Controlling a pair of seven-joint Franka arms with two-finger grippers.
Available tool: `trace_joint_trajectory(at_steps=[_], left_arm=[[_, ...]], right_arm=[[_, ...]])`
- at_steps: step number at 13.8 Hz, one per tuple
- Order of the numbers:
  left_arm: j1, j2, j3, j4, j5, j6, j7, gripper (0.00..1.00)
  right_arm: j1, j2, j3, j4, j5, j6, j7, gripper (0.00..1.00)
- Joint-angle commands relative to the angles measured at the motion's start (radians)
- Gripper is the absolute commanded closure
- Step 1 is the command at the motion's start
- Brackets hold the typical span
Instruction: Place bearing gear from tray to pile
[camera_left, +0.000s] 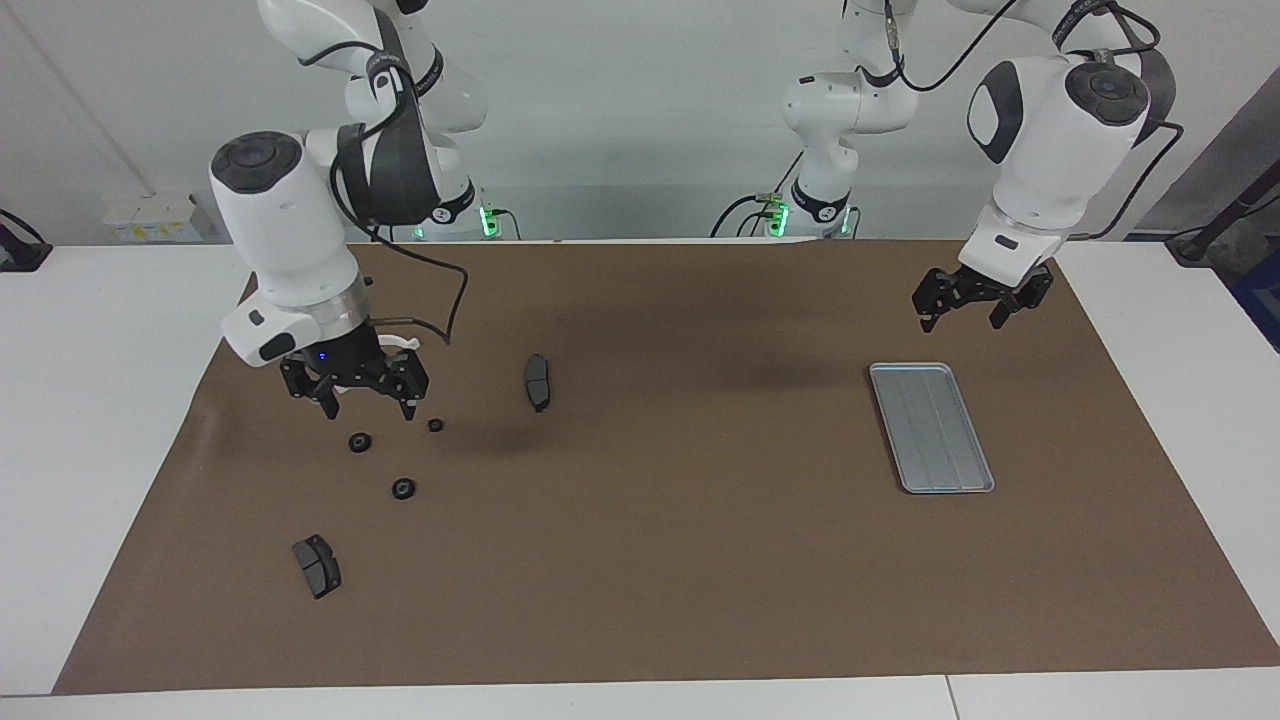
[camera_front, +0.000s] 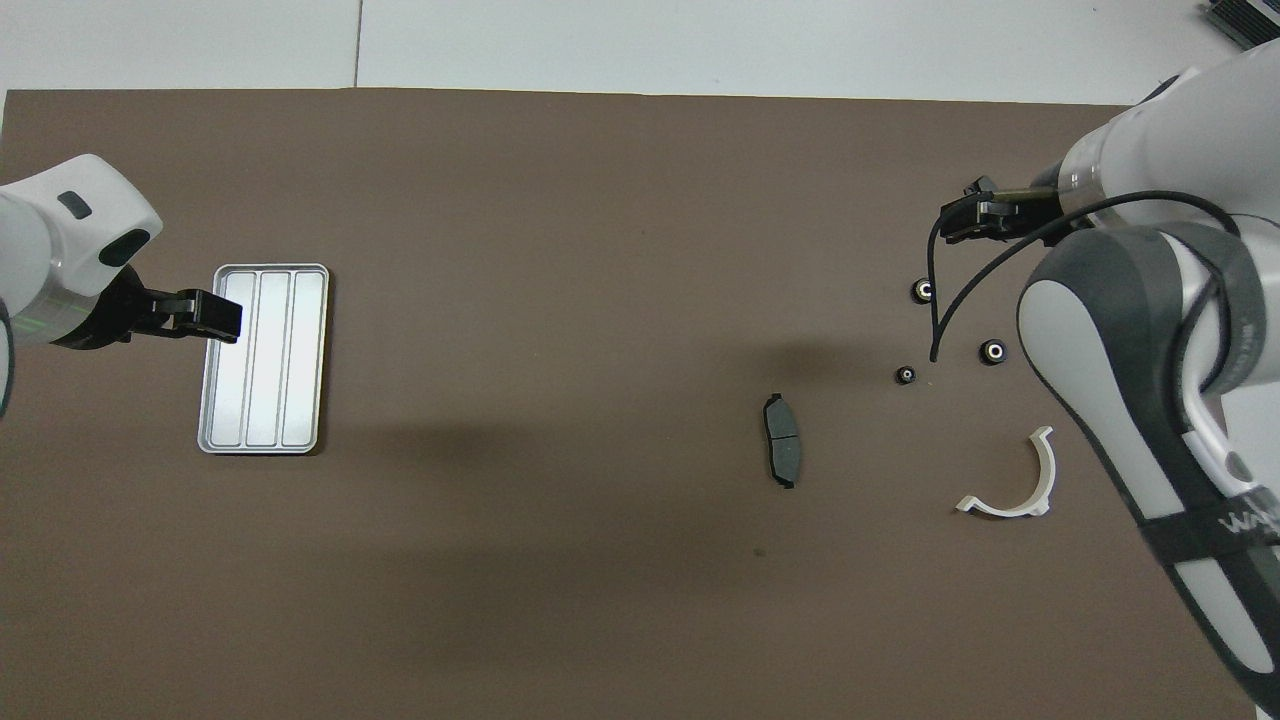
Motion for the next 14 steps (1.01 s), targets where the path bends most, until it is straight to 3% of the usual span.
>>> trace_joint_trajectory(at_steps=[1, 4, 14], left_arm=[[-0.013, -0.030, 0.006, -0.033, 0.025, 0.013, -0.019, 0.00], [-0.013, -0.030, 0.006, -0.033, 0.025, 0.012, -0.019, 0.00], [-0.011, -0.030, 0.006, -0.032, 0.025, 0.018, -0.019, 0.00]], right_arm=[[-0.012, -0.077, 0.021, 0.001, 0.024, -0.090, 0.044, 0.00], [-0.013, -0.161, 0.021, -0.055, 0.026, -0.159, 0.064, 0.00], [-0.032, -0.165, 0.016, -0.020, 0.063, -0.219, 0.001, 0.00]])
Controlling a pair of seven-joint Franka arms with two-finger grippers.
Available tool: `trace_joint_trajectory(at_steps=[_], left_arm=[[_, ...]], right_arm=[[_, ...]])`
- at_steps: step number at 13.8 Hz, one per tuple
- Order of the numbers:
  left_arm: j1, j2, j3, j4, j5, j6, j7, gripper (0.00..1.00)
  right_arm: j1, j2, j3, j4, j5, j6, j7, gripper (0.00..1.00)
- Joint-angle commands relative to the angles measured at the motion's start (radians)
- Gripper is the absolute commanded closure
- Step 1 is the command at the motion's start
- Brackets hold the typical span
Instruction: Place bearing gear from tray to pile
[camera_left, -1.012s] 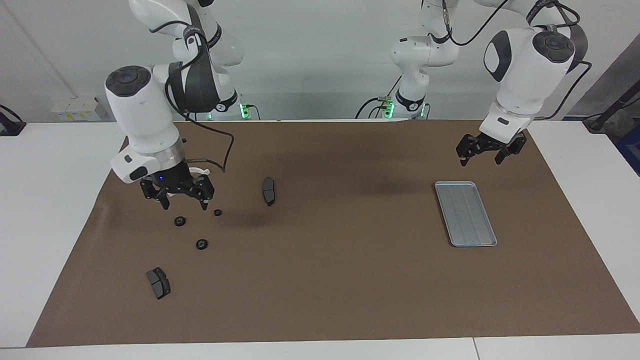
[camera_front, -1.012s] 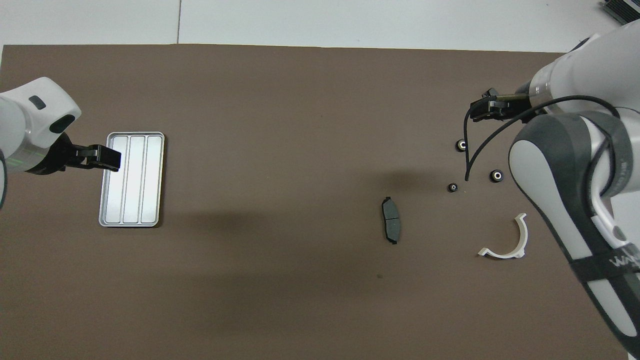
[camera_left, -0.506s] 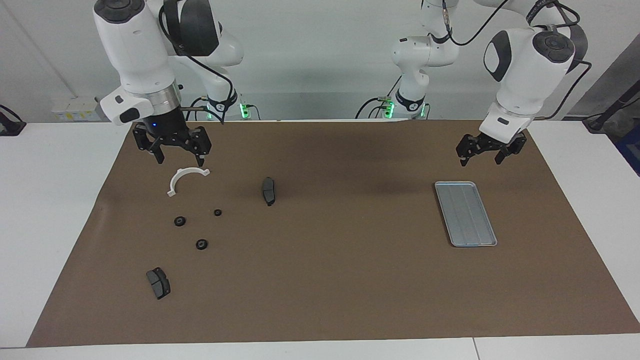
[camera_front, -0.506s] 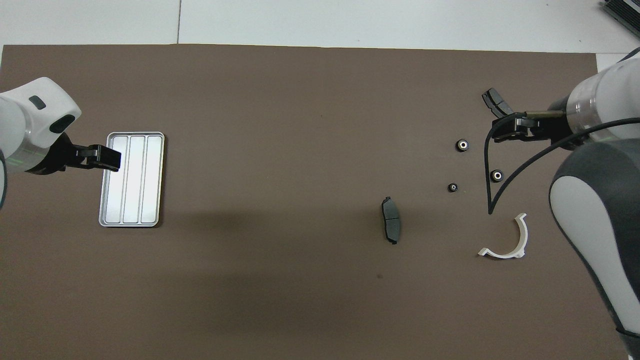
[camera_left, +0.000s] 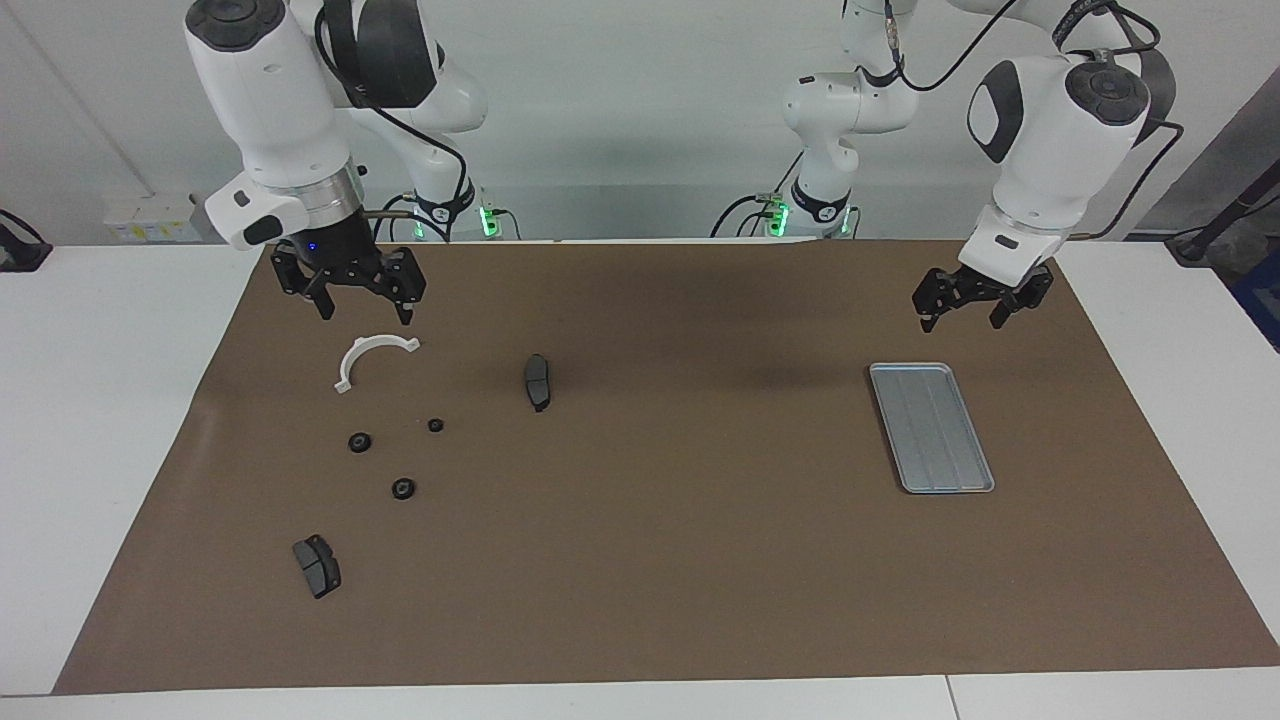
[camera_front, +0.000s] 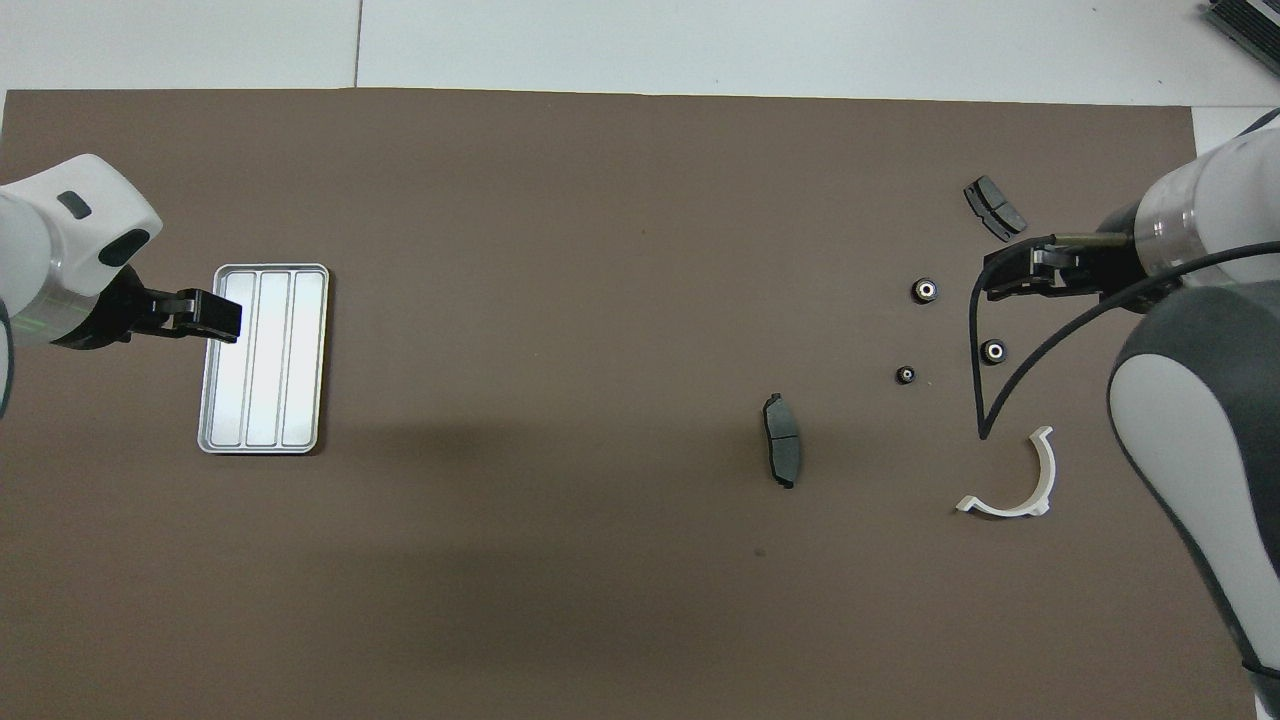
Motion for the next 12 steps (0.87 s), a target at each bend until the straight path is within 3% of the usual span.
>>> trace_joint_trajectory(at_steps=[1, 9, 12], left_arm=[[-0.011, -0.029, 0.006, -0.032, 0.025, 0.018, -0.018, 0.00], [-0.011, -0.031, 0.006, -0.032, 0.025, 0.018, -0.018, 0.00], [-0.010, -0.029, 0.006, -0.027, 0.025, 0.021, -0.018, 0.00]], right_arm=[[-0.022, -0.012, 0.003, 0.005, 0.032, -0.016, -0.053, 0.00], [-0.037, -0.014, 0.000, 0.061, 0.056, -0.094, -0.061, 0.00], [-0.001, -0.027, -0.032, 0.059, 0.058, -0.117, -0.061, 0.00]])
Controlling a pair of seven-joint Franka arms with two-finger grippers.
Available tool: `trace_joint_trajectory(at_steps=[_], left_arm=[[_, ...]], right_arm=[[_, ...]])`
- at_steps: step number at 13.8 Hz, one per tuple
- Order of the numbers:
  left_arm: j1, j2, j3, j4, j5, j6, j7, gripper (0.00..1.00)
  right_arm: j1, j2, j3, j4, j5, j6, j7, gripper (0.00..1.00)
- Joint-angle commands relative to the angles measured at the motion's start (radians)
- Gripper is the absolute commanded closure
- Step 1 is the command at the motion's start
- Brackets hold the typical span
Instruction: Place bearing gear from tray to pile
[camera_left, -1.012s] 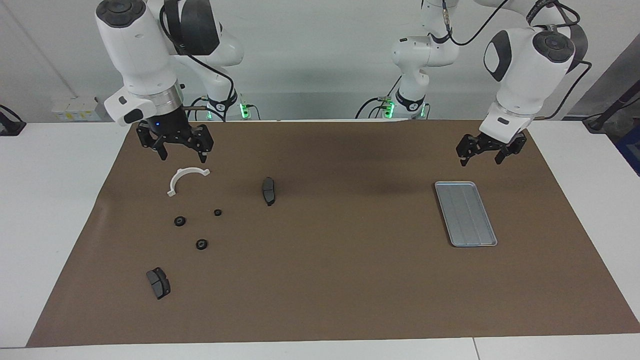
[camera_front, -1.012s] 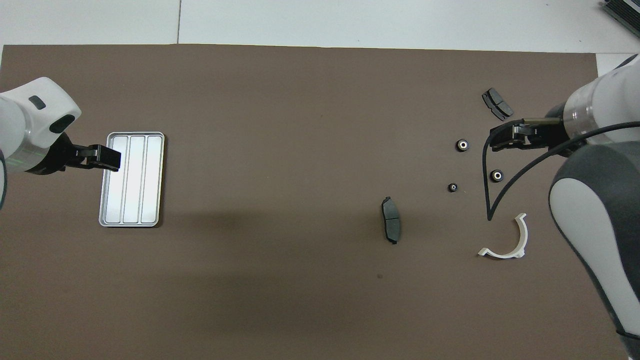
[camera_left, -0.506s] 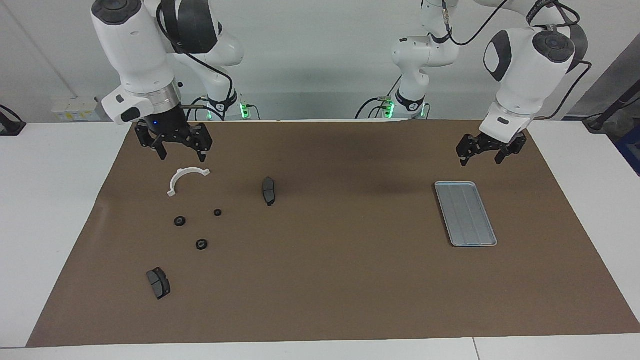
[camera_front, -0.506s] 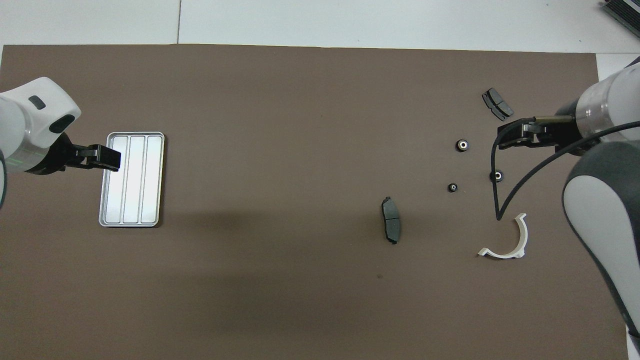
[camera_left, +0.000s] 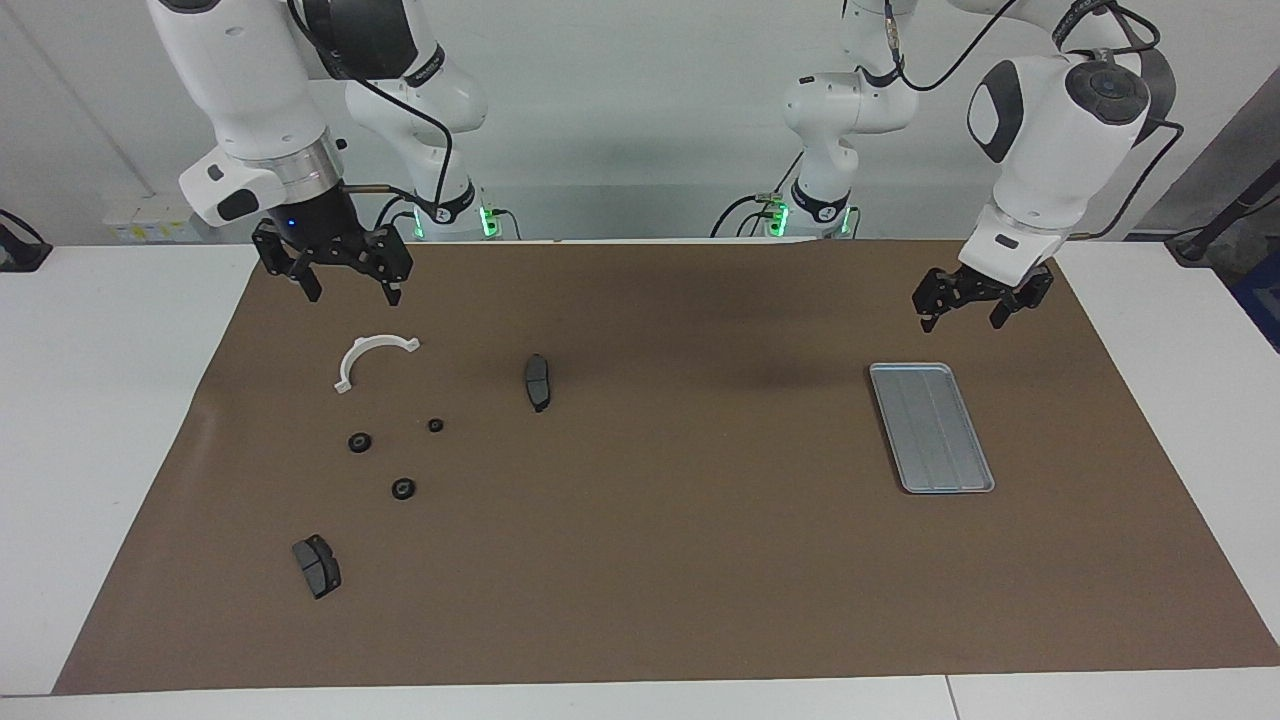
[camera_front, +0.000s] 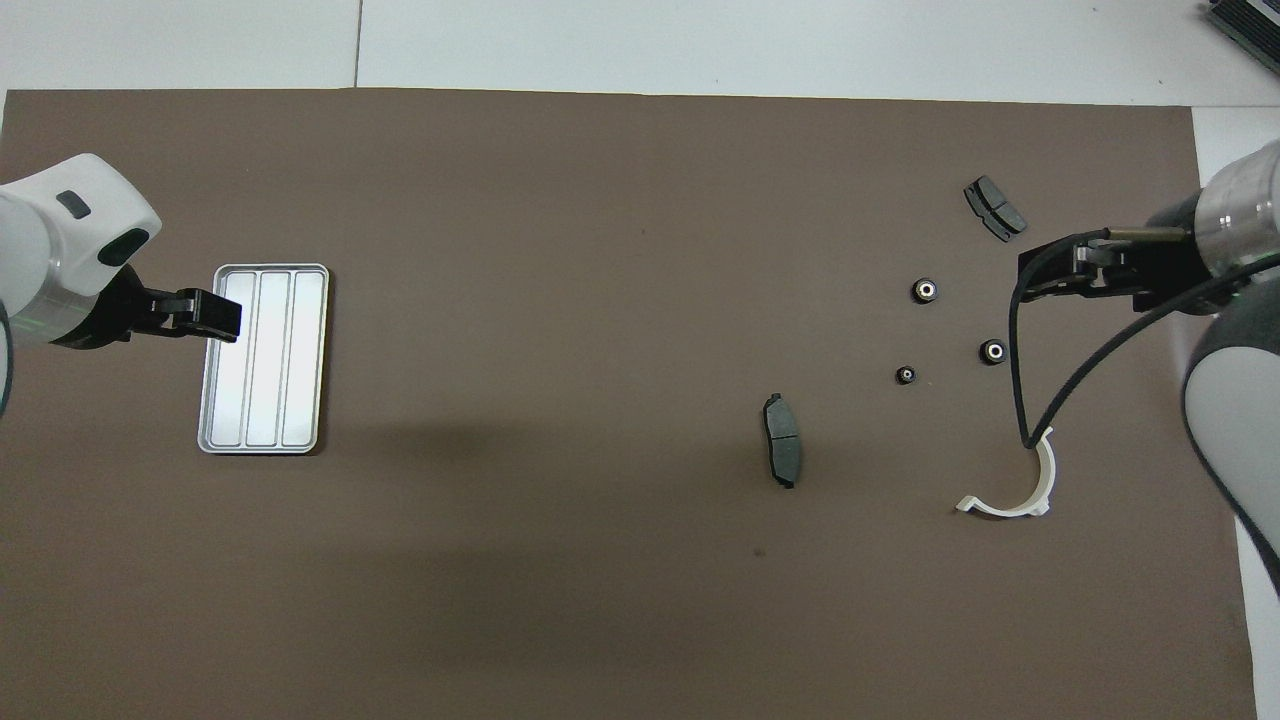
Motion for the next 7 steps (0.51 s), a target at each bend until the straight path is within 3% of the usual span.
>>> trace_joint_trajectory(at_steps=[1, 7], left_arm=[[-0.011, -0.029, 0.006, -0.027, 0.025, 0.017, -0.018, 0.00], [-0.011, -0.030, 0.006, -0.032, 0.023, 0.020, -0.018, 0.00]], right_arm=[[0.032, -0.017, -0.039, 0.001, 0.029, -0.046, -0.033, 0.00], [0.064, -0.008, -0.079, -0.020, 0.029, -0.051, -0.038, 0.00]])
